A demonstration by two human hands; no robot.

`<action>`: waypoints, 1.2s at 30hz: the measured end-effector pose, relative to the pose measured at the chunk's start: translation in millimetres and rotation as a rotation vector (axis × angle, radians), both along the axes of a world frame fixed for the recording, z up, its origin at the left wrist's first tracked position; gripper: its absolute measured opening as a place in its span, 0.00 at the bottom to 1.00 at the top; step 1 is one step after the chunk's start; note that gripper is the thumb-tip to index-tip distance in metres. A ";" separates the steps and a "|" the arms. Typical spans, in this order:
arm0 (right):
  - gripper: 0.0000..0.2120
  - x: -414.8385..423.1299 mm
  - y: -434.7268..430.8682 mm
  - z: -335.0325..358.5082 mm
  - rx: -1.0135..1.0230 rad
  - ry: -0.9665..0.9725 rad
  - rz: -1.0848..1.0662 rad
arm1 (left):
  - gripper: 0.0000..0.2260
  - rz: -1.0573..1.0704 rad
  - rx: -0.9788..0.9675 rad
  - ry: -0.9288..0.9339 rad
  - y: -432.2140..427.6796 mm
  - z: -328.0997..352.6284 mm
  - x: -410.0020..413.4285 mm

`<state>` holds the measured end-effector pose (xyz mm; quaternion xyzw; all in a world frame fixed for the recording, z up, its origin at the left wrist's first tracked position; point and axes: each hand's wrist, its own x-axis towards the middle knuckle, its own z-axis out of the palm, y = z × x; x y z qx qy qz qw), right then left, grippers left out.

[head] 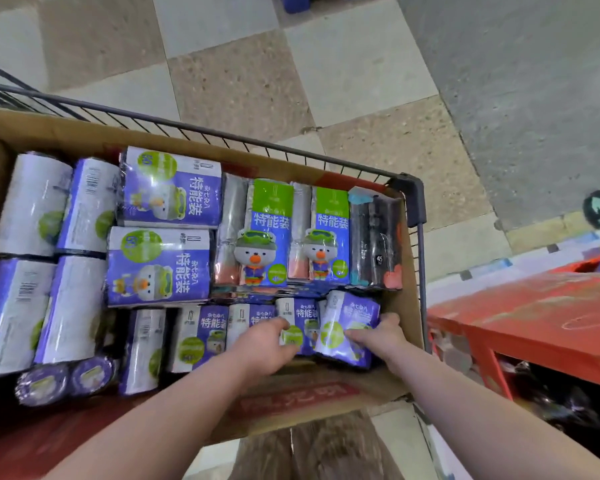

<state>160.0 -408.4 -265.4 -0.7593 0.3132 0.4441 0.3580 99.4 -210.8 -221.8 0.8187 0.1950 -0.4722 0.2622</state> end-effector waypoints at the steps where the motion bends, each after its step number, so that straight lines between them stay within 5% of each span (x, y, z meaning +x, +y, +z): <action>1: 0.30 -3.6 0.0 -0.2 0.045 0.035 -0.033 | 0.26 0.059 -0.024 0.017 -4.9 -2.9 2.4; 10: 0.04 1.5 -12.1 10.6 0.430 0.351 -0.196 | 0.39 0.524 -0.204 0.125 -22.8 -22.2 7.4; 14: 0.06 4.8 -6.0 12.5 0.443 0.400 0.157 | 0.23 0.668 -0.265 0.159 -23.9 -26.7 5.5; 17: 0.05 6.0 6.2 14.7 0.497 0.432 0.211 | 0.32 0.703 -0.250 0.156 -18.1 -23.3 6.6; 19: 0.08 8.4 9.0 8.2 0.453 0.381 0.153 | 0.37 0.728 -0.221 0.174 -9.6 -24.4 5.6; 23: 0.20 18.5 1.3 -25.4 -0.023 0.029 0.418 | 0.22 0.778 -0.140 0.177 12.0 -23.1 -2.1; 33: 0.32 19.0 20.1 -56.0 -0.114 0.157 0.321 | 0.59 0.819 0.025 0.136 40.5 -41.8 -30.1; 36: 0.36 13.4 17.5 -59.8 -0.082 0.154 0.199 | 0.58 0.812 0.039 0.148 43.6 -48.6 -33.4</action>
